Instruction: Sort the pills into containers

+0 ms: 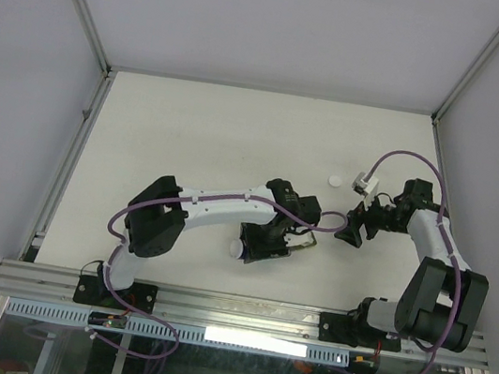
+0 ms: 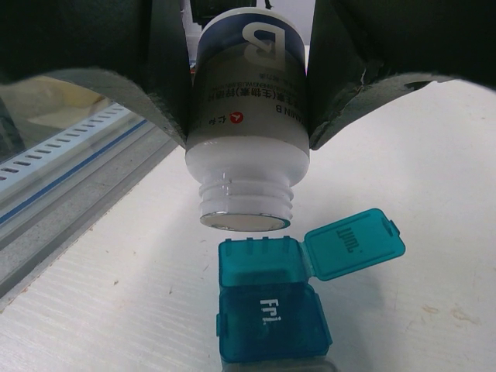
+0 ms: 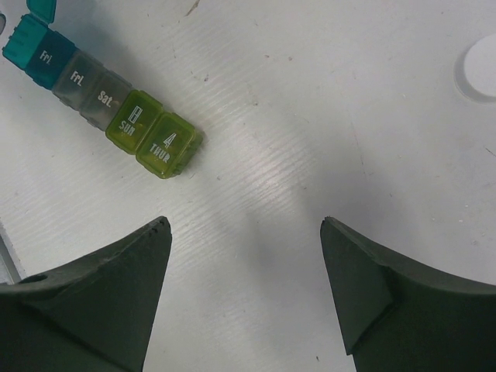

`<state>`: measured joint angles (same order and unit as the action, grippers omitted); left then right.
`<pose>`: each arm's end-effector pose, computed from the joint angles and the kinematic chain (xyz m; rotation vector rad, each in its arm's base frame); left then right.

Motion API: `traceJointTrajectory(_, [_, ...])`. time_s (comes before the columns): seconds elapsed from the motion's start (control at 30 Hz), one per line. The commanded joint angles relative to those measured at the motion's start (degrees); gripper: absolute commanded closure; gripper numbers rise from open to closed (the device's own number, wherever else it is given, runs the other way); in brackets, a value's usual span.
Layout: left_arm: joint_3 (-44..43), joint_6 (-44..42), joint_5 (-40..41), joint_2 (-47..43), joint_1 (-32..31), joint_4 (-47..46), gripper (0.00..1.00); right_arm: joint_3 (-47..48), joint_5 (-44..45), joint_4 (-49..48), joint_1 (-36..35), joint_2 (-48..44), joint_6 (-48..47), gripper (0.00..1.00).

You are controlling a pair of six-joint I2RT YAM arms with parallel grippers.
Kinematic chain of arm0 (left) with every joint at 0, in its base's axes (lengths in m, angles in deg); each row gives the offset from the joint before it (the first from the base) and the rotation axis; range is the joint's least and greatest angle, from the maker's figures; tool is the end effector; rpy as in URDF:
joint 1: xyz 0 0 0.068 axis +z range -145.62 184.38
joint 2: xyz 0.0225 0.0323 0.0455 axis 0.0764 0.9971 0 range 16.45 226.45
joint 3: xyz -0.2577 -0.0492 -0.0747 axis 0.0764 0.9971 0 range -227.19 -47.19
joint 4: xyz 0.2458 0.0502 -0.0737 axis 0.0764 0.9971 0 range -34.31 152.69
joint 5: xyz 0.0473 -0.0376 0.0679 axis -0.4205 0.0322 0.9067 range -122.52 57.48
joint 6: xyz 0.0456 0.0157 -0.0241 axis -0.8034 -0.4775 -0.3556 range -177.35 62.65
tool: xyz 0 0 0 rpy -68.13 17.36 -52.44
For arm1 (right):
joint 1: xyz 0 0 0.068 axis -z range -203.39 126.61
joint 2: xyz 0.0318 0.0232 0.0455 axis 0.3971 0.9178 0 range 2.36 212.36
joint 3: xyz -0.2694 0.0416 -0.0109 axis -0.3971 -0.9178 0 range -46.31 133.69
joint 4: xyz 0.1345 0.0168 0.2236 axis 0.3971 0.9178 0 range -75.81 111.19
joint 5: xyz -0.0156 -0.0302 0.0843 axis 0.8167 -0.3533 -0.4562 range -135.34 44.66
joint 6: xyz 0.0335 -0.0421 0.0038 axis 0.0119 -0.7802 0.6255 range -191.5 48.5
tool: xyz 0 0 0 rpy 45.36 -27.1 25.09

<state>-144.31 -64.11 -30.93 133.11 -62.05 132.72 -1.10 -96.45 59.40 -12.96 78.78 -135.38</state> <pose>0.1517 -0.3449 0.2151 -1.8224 -2.4499 -0.1240 0.2226 -0.0128 0.2008 -1.1649 2.0194 0.7197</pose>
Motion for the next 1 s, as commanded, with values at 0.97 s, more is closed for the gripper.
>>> traceJointTrajectory(0.97, [-4.4, 1.5, -1.3, 1.6, 0.7, 0.7, 1.0, 1.3, -2.1, 0.3, 0.9, 0.4, 0.3, 0.19])
